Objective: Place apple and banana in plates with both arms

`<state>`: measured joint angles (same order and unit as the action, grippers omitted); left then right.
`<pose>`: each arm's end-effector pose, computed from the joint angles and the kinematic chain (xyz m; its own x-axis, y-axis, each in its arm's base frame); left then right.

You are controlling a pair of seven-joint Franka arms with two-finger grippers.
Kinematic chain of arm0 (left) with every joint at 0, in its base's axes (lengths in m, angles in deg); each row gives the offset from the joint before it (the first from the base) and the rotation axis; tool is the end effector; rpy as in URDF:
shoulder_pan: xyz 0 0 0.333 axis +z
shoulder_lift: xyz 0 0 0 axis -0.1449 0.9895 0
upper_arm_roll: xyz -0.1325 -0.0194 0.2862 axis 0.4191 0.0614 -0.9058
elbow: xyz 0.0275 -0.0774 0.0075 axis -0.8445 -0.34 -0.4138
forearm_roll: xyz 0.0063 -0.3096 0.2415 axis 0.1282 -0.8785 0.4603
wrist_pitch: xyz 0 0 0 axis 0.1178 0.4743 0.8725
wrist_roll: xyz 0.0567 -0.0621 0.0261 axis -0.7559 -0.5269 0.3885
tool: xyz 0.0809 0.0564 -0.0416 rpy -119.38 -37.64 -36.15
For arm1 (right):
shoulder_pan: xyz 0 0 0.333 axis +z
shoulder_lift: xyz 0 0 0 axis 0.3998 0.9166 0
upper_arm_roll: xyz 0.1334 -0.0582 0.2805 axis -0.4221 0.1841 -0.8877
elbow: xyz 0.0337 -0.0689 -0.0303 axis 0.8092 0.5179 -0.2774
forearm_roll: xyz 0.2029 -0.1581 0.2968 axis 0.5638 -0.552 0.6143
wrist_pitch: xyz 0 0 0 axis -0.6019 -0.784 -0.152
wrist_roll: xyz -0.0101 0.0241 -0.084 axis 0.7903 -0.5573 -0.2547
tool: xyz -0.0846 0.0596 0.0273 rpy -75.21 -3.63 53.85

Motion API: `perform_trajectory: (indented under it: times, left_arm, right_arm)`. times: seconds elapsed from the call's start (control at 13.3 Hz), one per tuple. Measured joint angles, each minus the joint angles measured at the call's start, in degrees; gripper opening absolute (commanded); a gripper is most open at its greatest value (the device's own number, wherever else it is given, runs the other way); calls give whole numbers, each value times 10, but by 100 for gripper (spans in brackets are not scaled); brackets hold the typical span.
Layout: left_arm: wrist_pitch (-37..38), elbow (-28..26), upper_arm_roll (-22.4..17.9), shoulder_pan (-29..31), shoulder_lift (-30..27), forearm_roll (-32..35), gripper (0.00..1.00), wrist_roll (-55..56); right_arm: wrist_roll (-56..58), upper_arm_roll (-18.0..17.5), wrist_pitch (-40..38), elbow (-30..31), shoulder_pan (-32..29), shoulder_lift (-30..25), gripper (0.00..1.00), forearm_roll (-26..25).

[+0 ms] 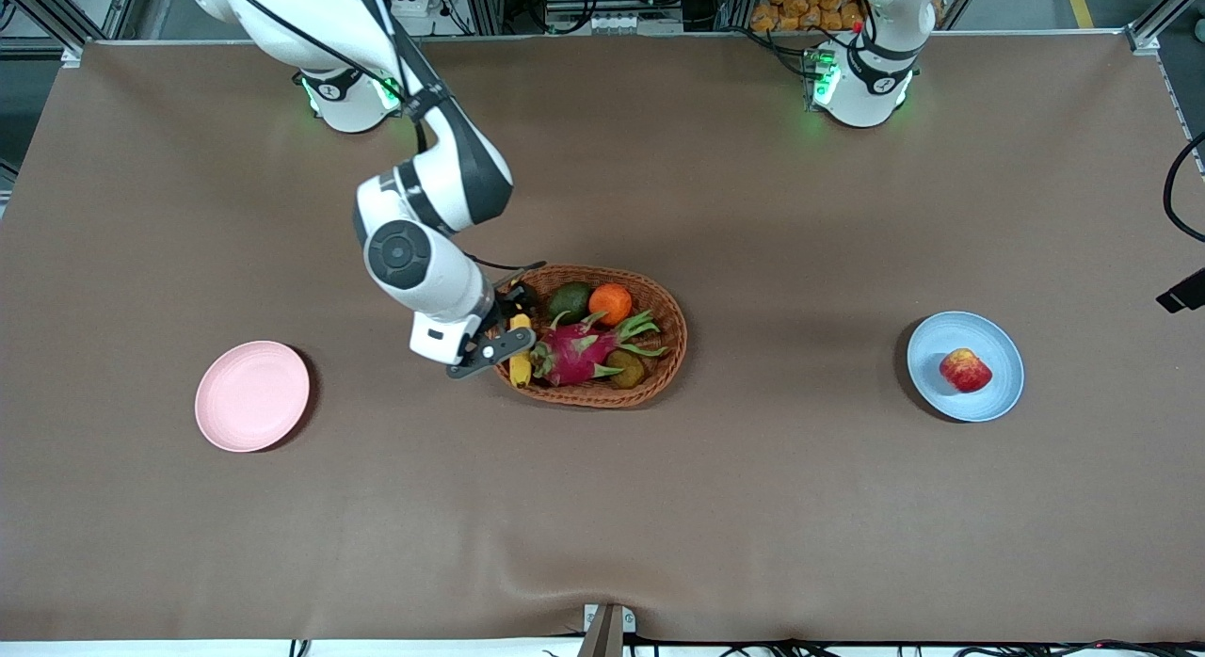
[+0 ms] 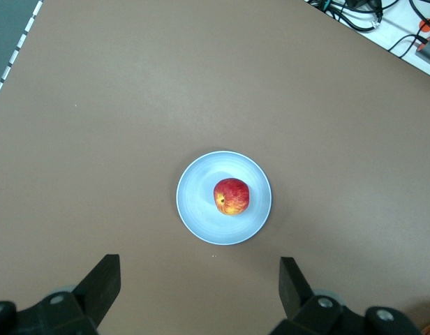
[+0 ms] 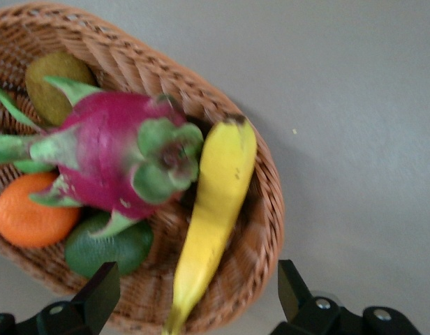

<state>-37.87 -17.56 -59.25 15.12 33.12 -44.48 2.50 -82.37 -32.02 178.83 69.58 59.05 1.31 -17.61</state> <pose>0.5995 0.0796 0.6138 0.8605 0.4992 0.1014 0.5049 -0.8623 -0.0397 0.5704 0.3528 0.3047 0.9046 0.4262 -0.0106 0.4195 -0.8942 -0.1564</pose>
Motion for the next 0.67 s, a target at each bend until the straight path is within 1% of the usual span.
perform_trajectory:
  times: [0.15, 0.38, 0.53, 0.67]
  left_arm:
    - [0, 4, 16, -1, -1, 0, 100, -4]
    - [11, 9, 40, -2, -14, 0, 100, -7]
    - [30, 9, 47, -3, -23, 0, 100, -15]
    - [47, 9, 48, -3, -23, 0, 100, -32]
  right_arm:
    - [0, 1, 7, 2, 2, 6, 100, 0]
    - [1, 1, 0, 34, 13, 6, 100, 0]
    - [-7, 1, -15, 40, 19, 3, 100, 0]
    - [-41, 1, -41, 41, 19, 2, 100, 0]
